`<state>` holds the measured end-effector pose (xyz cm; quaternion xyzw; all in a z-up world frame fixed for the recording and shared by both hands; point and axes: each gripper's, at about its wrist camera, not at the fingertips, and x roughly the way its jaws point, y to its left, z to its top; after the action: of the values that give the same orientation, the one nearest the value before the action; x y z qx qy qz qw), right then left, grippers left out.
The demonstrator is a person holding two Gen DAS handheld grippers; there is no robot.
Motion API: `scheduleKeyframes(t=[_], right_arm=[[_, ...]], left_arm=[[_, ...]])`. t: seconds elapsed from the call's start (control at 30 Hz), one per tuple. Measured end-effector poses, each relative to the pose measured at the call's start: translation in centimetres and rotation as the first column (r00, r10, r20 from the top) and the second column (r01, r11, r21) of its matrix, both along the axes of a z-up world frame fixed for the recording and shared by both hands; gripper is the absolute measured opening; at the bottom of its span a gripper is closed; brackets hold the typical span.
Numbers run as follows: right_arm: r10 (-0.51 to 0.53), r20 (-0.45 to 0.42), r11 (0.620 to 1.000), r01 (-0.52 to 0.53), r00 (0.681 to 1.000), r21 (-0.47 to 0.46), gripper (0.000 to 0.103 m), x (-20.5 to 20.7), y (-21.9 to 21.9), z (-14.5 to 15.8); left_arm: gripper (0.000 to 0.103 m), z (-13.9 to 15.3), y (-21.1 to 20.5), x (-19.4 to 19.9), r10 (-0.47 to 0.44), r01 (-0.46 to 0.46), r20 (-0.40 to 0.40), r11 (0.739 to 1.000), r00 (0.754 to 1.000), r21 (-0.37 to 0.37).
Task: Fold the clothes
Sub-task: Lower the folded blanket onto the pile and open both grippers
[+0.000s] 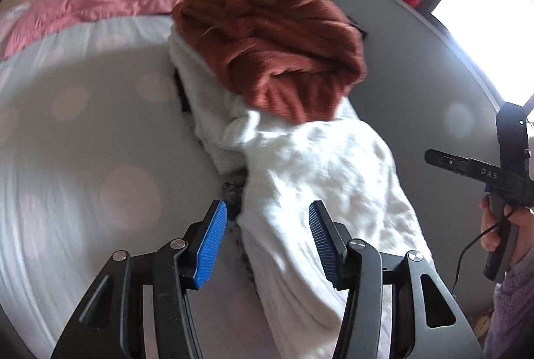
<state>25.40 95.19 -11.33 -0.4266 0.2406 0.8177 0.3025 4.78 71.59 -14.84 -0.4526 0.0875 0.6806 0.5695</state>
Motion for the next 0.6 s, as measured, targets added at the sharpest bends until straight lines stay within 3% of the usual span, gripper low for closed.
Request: scheduleKeyframes(t=[0.17, 0.27, 0.43, 0.6], right_arm=[[0.055, 0.068, 0.998, -0.057, 0.996, 0.029, 0.036, 2.6, -5.9, -0.9], [0.087, 0.112, 0.996, -0.091, 0.99, 0.026, 0.036, 3.4, -8.6, -3.4], [0.042, 0.136, 0.999, -0.039, 0.99, -0.03, 0.032, 5.2, -9.1, -8.1], [-0.019, 0.085, 0.994, 0.028, 0.996, -0.105, 0.031, 6.4, -8.4, -9.9]], left_arm=[[0.052, 0.7, -1.7, 5.2, -0.1, 0.099, -0.068, 0.995, 0.993, -0.025], [0.041, -1.1, -1.7, 7.2, -0.133, 0.127, -0.055, 0.986, 0.99, -0.104], [0.039, -5.7, -1.3, 7.1, -0.121, 0.12, 0.005, 0.976, 0.993, -0.182], [0.039, -5.9, -0.7, 6.4, -0.118, 0.121, 0.027, 0.972, 0.993, -0.199]])
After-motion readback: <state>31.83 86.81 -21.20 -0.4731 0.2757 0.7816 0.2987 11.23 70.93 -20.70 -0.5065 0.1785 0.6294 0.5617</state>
